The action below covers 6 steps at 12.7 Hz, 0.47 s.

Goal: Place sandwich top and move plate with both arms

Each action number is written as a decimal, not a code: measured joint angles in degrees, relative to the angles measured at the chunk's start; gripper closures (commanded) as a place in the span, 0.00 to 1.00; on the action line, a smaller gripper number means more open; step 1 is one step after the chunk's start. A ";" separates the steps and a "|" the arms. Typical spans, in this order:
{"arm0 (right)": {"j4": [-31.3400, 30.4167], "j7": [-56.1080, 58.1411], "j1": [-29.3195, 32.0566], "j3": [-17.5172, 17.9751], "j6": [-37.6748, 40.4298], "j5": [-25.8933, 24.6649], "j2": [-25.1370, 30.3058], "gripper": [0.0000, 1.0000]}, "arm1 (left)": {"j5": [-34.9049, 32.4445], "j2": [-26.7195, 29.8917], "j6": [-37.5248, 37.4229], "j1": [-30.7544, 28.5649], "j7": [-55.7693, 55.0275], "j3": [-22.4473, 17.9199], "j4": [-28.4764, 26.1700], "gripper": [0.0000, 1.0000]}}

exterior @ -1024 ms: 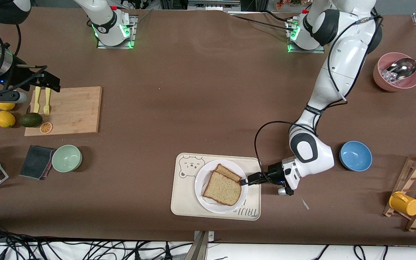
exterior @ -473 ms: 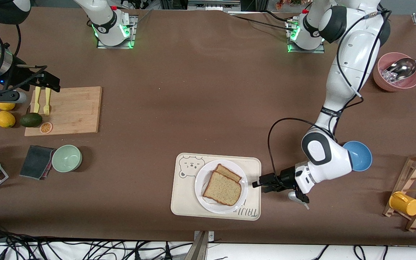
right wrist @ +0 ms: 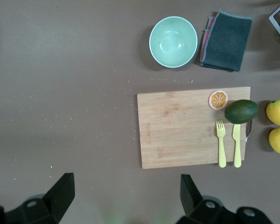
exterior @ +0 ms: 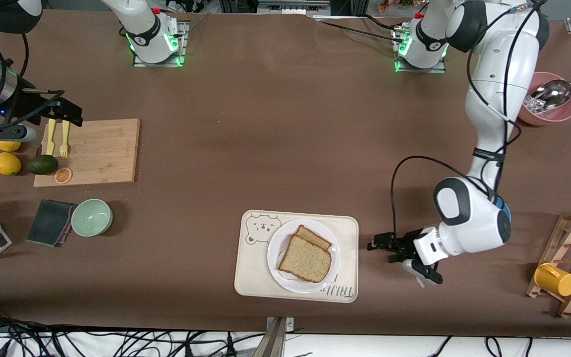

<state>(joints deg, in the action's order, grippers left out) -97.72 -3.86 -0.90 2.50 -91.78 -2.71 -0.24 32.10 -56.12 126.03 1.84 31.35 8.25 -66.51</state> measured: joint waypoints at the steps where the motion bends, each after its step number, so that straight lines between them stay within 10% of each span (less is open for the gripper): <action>1: 0.00 0.00 0.00 0.00 0.00 0.00 0.00 0.00 | -2.65 0.62 -2.82 -1.02 0.00 -0.66 0.00 0.00; 6: 0.01 0.00 0.00 -0.01 0.00 0.00 -0.03 0.00 | -7.80 5.15 -18.26 -2.37 -1.03 -5.72 0.13 0.00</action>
<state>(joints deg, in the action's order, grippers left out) -97.70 -3.86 -0.90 2.49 -91.78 -2.71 -0.26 24.31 -50.97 107.78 -0.53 30.32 2.53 -66.38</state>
